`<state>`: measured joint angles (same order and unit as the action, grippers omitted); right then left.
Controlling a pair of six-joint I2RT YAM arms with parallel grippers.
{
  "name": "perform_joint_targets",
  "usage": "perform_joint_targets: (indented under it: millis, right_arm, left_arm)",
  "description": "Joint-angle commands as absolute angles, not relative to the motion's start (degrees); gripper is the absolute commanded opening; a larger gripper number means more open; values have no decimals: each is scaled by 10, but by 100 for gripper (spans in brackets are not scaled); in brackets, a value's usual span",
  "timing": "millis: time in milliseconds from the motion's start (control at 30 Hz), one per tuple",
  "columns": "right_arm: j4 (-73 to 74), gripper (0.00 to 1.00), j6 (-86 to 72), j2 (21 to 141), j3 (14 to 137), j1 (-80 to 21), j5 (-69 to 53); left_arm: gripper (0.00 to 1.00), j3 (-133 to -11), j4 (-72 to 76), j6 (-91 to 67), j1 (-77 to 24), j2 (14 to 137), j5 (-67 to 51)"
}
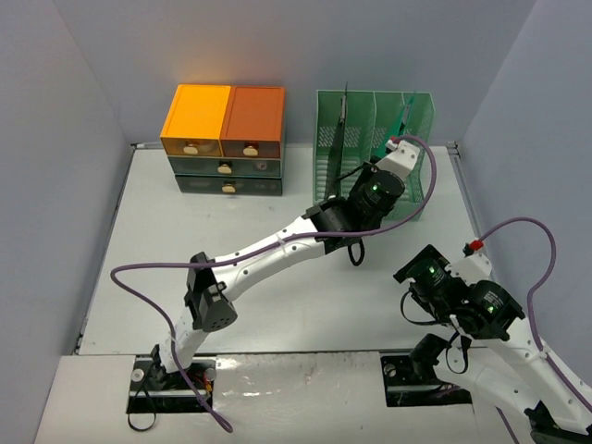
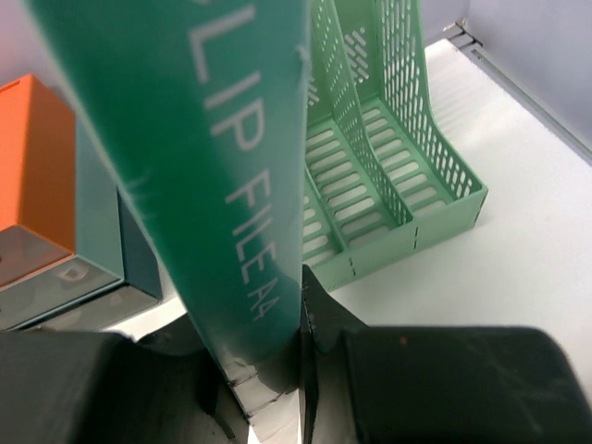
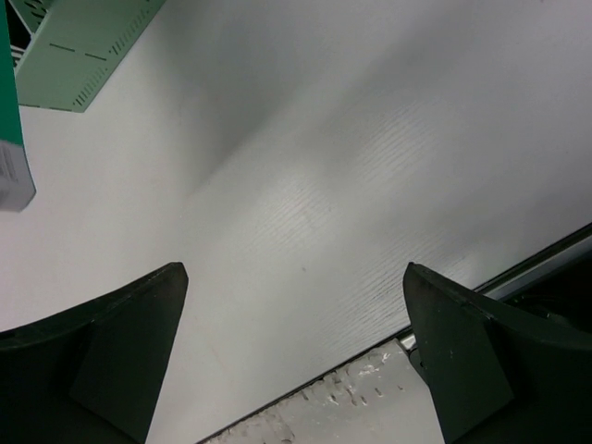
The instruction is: Organize the desk
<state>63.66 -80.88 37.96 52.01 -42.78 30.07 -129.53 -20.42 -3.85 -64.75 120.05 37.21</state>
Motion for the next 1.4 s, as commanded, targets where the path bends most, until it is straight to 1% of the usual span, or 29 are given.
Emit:
perform_joint_targets:
  millis: [0, 167, 333, 467, 567, 633, 833, 1067, 1367]
  right_arm:
    - [646, 100, -785, 385, 521, -426, 285]
    - [649, 100, -761, 388, 528, -426, 266]
    - [650, 100, -735, 390, 519, -426, 245]
    - [649, 100, -724, 393, 515, -426, 235]
    - [648, 100, -714, 405, 519, -426, 231]
    - [641, 100, -709, 412, 518, -426, 227]
    - [620, 100, -698, 421, 516, -426, 207]
    - [622, 100, -683, 420, 516, -426, 196]
    - [619, 100, -670, 432, 516, -426, 183]
  left_arm:
    - [0, -1379, -104, -5, -642, 1202, 405]
    - [0, -1400, -55, 16, -631, 1231, 418]
    - [0, -1385, 20, 38, -624, 1233, 447]
    - [0, -1342, 60, 39, -627, 1211, 460]
    - [0, -1278, 104, 38, -634, 1184, 468]
    - [0, -1256, 123, 38, -632, 1172, 472]
    - [0, -1228, 178, 49, -619, 1177, 463]
    - [0, -1226, 250, 53, -602, 1200, 455]
    - [0, -1271, 290, 55, -577, 1246, 430]
